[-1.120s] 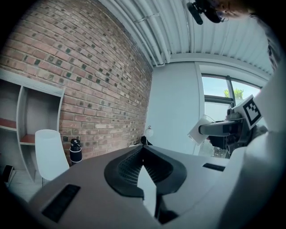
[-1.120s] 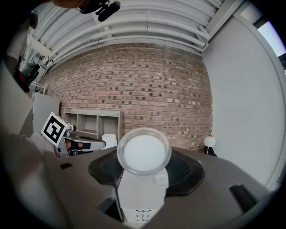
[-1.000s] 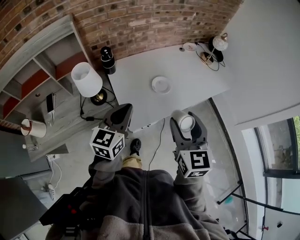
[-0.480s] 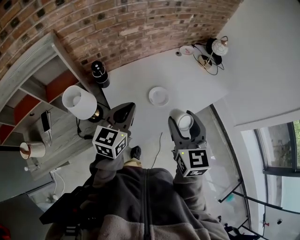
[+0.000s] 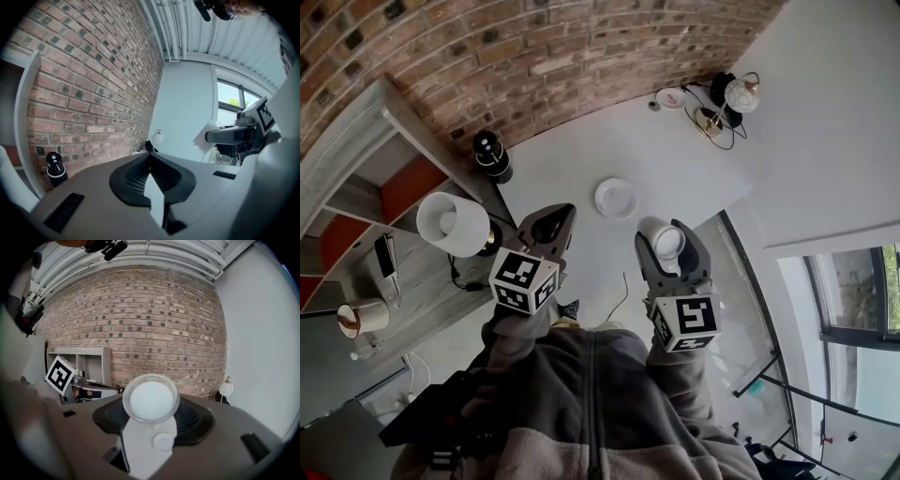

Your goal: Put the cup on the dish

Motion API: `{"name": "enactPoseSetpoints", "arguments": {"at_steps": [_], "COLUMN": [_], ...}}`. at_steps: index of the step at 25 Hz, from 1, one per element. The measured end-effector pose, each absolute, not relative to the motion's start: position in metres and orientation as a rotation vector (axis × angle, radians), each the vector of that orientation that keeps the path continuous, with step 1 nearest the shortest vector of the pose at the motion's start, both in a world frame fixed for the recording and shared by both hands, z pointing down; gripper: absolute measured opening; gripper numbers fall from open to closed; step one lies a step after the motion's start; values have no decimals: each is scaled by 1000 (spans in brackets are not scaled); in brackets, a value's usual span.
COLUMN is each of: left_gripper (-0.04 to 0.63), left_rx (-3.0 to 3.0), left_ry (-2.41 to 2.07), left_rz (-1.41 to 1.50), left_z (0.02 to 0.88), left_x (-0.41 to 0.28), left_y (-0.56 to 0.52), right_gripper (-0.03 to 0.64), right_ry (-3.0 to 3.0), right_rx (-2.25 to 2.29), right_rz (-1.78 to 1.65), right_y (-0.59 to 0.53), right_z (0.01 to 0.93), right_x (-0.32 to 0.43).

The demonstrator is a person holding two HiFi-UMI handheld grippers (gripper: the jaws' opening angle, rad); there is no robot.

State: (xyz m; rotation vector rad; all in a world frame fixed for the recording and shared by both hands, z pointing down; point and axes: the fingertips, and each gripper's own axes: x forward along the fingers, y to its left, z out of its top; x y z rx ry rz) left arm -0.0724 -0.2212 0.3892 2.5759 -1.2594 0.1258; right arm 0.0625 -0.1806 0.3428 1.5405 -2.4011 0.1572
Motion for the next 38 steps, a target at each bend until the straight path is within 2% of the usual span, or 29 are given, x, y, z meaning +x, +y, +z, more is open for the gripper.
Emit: {"name": "enactPoseSetpoints", "arguments": {"at_steps": [12,21,38], "left_gripper": [3,3,5], "left_rx": [2515,2465,2220], "left_ry": [-1296,-1380,-1308], "left_rz": [174,257,507], "left_z": [406,426,569], "left_x": [-74,-67,-53], "left_y": [-230,-246,-245], "right_gripper": [261,262,261], "right_ry": [-2431,-2419,-2260], "right_rx": [1449,1369,1148], "right_rz": [216,361,506], "right_y": [-198,-222,-282], "right_z": [365,426,594], "right_x": [56,78,87]}}
